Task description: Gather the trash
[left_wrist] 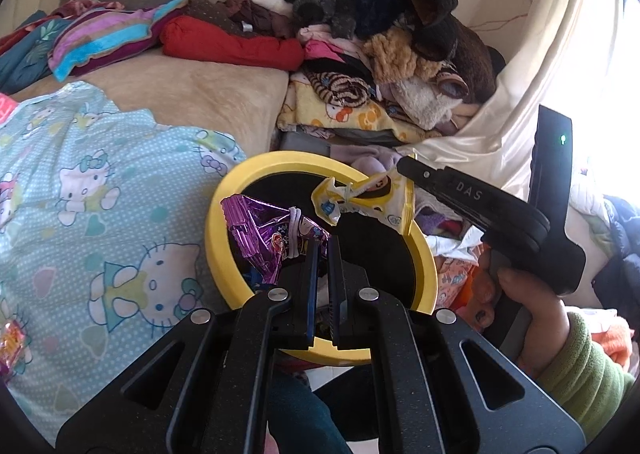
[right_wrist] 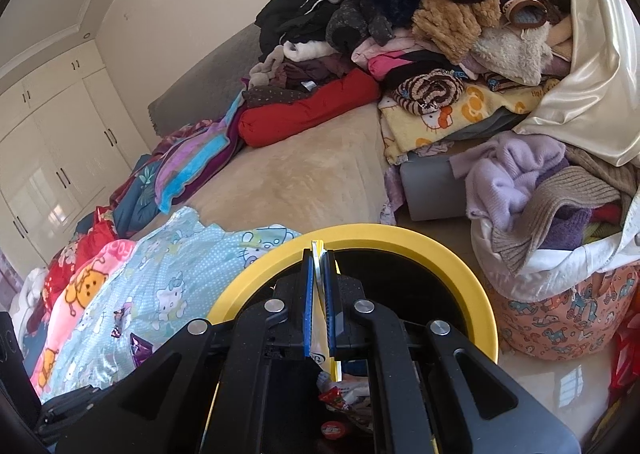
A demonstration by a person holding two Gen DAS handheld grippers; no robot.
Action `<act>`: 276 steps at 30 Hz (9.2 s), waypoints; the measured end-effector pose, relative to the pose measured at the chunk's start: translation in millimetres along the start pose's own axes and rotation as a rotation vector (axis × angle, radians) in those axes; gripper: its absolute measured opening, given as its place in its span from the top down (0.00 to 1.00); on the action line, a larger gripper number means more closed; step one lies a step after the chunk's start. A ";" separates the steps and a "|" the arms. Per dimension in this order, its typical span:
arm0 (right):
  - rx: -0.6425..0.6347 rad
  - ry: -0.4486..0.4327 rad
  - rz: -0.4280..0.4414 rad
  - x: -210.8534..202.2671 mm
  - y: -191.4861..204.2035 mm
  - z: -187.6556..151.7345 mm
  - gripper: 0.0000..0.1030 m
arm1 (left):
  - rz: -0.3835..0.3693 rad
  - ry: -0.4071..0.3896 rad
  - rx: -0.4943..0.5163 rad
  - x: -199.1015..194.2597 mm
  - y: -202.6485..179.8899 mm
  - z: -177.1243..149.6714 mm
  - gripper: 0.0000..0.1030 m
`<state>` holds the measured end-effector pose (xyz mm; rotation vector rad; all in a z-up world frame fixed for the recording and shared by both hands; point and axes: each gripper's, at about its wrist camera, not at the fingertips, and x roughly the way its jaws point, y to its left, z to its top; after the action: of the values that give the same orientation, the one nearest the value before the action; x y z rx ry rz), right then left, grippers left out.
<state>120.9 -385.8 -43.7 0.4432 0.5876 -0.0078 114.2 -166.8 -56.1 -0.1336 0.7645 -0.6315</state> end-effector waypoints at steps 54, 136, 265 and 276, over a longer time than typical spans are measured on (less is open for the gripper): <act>0.015 0.023 -0.045 5.5 -12.5 -1.6 0.55 | 0.083 -0.014 -0.056 13.7 19.1 6.6 0.11; -0.293 0.300 0.321 46.5 190.2 -84.8 0.93 | 0.368 -0.012 -0.312 -47.5 254.3 15.5 0.91; -0.295 -0.257 0.022 -113.1 84.8 -99.6 0.06 | 0.383 -0.337 0.004 -141.1 38.8 -41.8 0.11; -0.326 -0.275 0.059 -114.8 100.3 -95.4 0.06 | 0.461 -0.373 -0.103 -166.2 59.0 -32.5 0.11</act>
<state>-12.7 -269.6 -12.4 0.1376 0.2964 0.0811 29.4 -19.4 1.1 -0.1575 0.4413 -0.1199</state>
